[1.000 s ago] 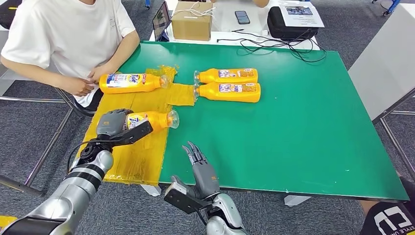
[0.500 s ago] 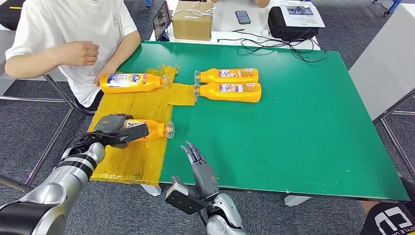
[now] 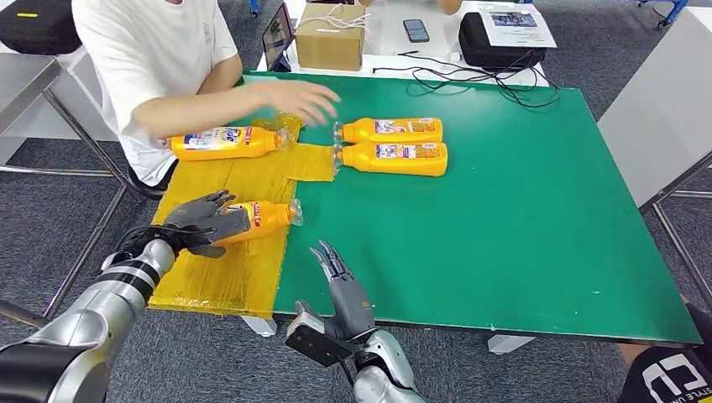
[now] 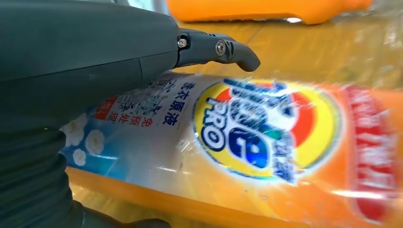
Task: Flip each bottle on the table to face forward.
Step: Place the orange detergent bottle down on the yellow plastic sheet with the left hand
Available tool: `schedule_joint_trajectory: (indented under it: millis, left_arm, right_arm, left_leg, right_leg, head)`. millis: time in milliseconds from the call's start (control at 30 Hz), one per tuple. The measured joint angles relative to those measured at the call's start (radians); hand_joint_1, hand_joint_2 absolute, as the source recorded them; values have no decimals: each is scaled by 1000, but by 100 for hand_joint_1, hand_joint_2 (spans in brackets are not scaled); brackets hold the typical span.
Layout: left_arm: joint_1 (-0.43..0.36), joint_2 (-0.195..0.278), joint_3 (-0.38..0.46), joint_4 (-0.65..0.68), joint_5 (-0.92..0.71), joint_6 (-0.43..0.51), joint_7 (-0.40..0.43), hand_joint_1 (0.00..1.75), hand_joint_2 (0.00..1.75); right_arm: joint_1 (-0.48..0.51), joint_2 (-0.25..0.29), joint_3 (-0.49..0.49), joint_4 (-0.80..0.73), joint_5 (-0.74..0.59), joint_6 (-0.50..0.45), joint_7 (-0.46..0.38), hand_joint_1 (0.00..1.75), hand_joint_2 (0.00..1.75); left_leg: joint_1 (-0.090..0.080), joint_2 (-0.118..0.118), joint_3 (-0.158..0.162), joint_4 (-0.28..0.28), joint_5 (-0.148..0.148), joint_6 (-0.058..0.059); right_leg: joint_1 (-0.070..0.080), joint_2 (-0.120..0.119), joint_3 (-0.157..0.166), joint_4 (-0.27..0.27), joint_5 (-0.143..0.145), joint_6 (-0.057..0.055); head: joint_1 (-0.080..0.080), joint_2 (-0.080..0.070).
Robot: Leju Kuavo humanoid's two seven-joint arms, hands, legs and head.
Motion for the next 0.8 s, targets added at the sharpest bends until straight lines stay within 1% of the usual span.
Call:
schedule_joint_trajectory:
  millis: [167, 267, 333, 400, 467, 567, 667, 800]
  left_arm:
    - [21, 4, 66, -24, 191, -79, -161, 0, 175]
    - [62, -6, 117, -75, 341, -132, -224, 0, 175]
    - [90, -21, 154, -124, 458, -175, -239, 0, 175]
    - [115, -40, 187, -177, 560, -209, -235, 0, 175]
    - [133, -56, 209, -223, 618, -227, -226, 0, 175]
    - [150, -72, 229, -273, 654, -237, -225, 0, 175]
    - [169, -90, 252, -327, 719, -236, -249, 0, 175]
    - [205, -122, 272, -436, 794, -203, -257, 0, 175]
  right_arm:
    - [-7, 2, 0, 16, -13, -7, -21, 0, 0]
    - [-9, 3, 0, 25, -15, -10, -25, 0, 0]
    - [-11, 4, 0, 30, -14, -13, -25, 0, 0]
    - [-11, 4, 0, 33, -13, -14, -25, 0, 0]
    - [-12, 5, 0, 36, -12, -15, -24, 0, 0]
    - [-12, 5, 0, 40, -12, -15, -24, 0, 0]
    - [-13, 5, 0, 41, -11, -14, -20, 0, 0]
    - [-12, 5, 0, 41, -5, -11, -8, 0, 0]
  left_leg:
    - [0, 0, 0, 0, 0, 0]
    - [0, 1, 0, 0, 0, 0]
    - [0, 1, 0, 0, 0, 0]
    - [0, 1, -1, 0, 0, 0]
    - [0, 1, -1, 0, 0, 0]
    - [0, 1, -1, 0, 0, 0]
    - [0, 1, -1, 0, 0, 0]
    - [0, 1, -1, 0, 0, 0]
  right_leg:
    - [0, 0, 0, 0, 0, 0]
    - [0, 0, -1, 0, 0, 0]
    - [0, 0, -1, 0, 0, 0]
    - [0, 0, -1, 0, 0, 0]
    - [0, 0, -1, 0, 0, 0]
    - [0, 0, -1, 0, 0, 0]
    - [0, 0, -1, 0, 0, 0]
    - [0, 0, -1, 0, 0, 0]
  head:
    - [0, 0]
    - [0, 0]
    - [0, 0]
    - [0, 0]
    - [0, 0]
    - [0, 0]
    - [0, 0]
    - [0, 0]
